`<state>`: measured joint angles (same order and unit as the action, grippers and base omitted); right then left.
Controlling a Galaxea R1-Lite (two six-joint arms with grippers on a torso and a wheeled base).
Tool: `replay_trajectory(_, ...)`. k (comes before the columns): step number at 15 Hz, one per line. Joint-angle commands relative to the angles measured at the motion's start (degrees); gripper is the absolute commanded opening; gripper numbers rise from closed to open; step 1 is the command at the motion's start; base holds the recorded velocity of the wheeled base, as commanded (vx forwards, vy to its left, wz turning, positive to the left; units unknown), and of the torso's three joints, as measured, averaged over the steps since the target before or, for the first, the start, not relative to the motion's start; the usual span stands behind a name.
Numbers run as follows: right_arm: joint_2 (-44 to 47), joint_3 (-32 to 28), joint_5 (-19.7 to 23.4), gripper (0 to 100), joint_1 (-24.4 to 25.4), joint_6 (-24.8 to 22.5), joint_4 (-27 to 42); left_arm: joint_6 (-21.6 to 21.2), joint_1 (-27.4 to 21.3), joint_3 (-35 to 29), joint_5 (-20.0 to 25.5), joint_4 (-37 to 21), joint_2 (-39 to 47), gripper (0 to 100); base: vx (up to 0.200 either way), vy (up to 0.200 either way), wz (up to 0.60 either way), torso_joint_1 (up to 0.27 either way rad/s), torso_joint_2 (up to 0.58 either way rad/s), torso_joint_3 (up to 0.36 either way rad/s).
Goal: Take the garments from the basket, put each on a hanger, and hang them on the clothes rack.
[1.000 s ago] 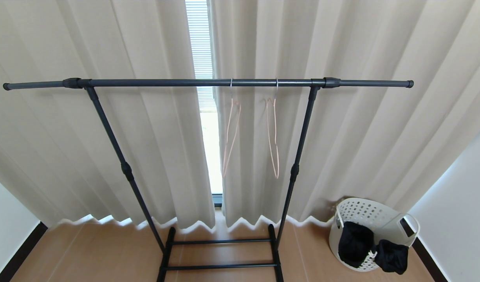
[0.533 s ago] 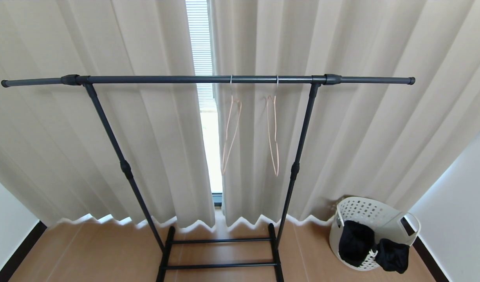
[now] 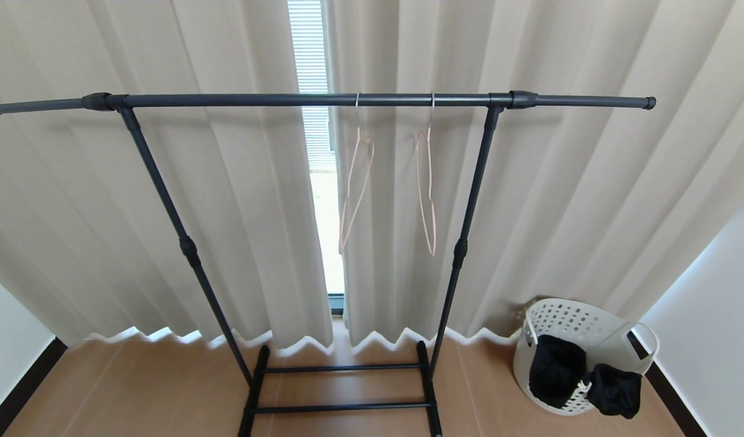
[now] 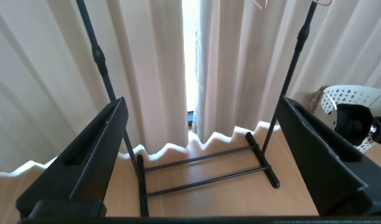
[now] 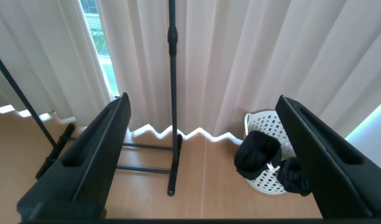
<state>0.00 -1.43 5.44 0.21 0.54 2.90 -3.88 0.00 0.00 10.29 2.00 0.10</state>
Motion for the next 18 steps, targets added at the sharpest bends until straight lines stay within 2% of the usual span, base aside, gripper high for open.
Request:
replay_trajectory(1, 0.0, 0.0, 0.0, 100, 0.0, 0.0, 0.0, 0.0, 0.0, 0.0, 0.0, 0.0, 0.1, 100, 0.0, 0.0, 0.0, -0.163, 0.37, 0.212)
replay_trajectory(18, 0.0, -0.1, 0.0, 100, 0.0, 0.1, 0.0, 0.1, 0.0, 0.0, 0.0, 0.0, 0.1, 100, 0.0, 0.0, 0.0, -0.194, 0.51, 0.305)
